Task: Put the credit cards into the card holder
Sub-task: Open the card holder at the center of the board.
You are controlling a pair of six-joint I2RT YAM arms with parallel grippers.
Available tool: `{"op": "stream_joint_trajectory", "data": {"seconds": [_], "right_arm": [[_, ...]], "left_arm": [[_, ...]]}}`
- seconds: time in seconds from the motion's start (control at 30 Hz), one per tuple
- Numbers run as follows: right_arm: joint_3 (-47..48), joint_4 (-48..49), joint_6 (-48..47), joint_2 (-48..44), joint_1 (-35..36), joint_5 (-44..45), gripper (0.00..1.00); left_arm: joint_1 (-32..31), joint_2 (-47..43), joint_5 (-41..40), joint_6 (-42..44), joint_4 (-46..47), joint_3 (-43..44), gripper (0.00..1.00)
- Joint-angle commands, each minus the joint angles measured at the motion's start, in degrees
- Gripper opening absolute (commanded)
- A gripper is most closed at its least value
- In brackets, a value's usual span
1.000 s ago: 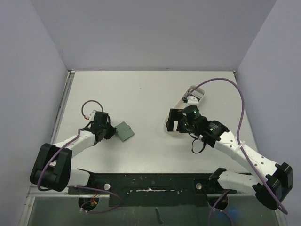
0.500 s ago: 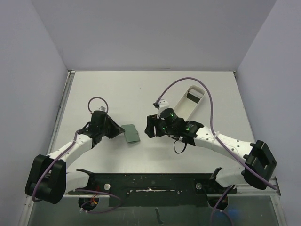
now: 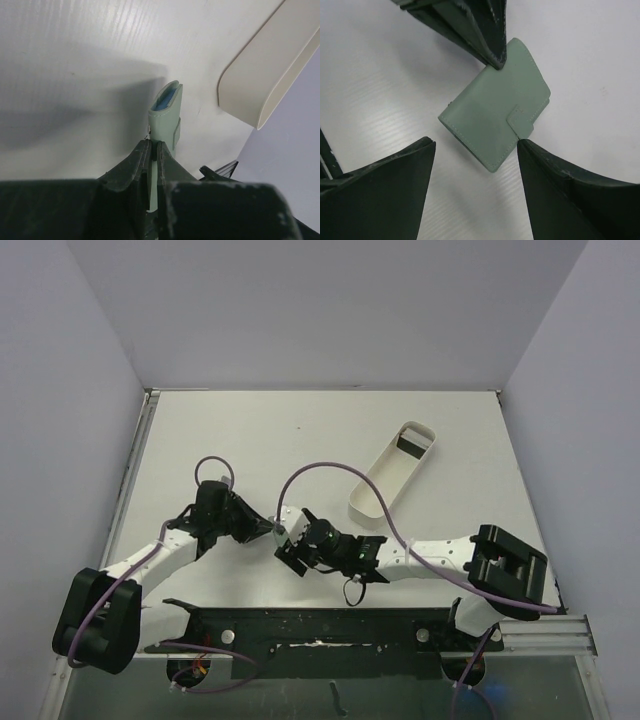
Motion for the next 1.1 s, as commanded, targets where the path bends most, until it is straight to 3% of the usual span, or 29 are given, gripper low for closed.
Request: {"op": "stream_joint_trajectory", "data": {"seconds": [0.0, 0.17, 0.33, 0.63, 0.73, 0.83, 0.9, 0.97, 1.07], "right_arm": [[-5.06, 16.06, -15.2, -1.73, 0.34, 1.22, 0.68], [-11.98, 26.07, -25.42, -2.87, 1.29, -1.29, 0.71], [-13.34, 27.63, -30.56, -1.69, 2.54, 0.91, 0.73], [-11.78, 30.34, -36.87, 1.87, 6.08, 9.24, 0.63], [-12.11, 31.92, -37.09, 1.85, 6.78, 11.26, 0.47], [-12.83, 33.91, -36.5, 0.87, 7.46, 13.86, 0.19], [-12.85, 33.0, -34.65, -0.64, 7.76, 14.98, 0.07], [-13.02, 30.74, -31.18, -2.82, 7.8, 14.81, 0.01], [-13.33, 24.83, -23.72, -8.07, 6.6, 12.41, 0.0]], "left_arm": [[-0.44, -1.71, 3.38, -2.29, 1.65, 2.19, 0.0], [-0.53, -3.21, 3.16, -3.58, 0.28, 2.35, 0.0], [-0.72, -3.62, 3.86, -4.54, -0.22, 2.43, 0.0], [-1.12, -5.25, 6.22, -8.79, 1.25, 1.01, 0.0], [-1.2, -6.45, 6.48, -10.35, 1.76, 0.38, 0.0], [-1.23, -7.88, 6.48, -11.13, 2.11, 0.14, 0.0], [-1.23, -8.68, 7.05, -9.94, 3.78, 0.27, 0.1], [-1.23, -9.55, 7.02, -7.68, 3.59, 1.07, 0.23], [-1.14, -11.48, 4.06, -1.36, 0.79, 3.73, 0.34]]}}
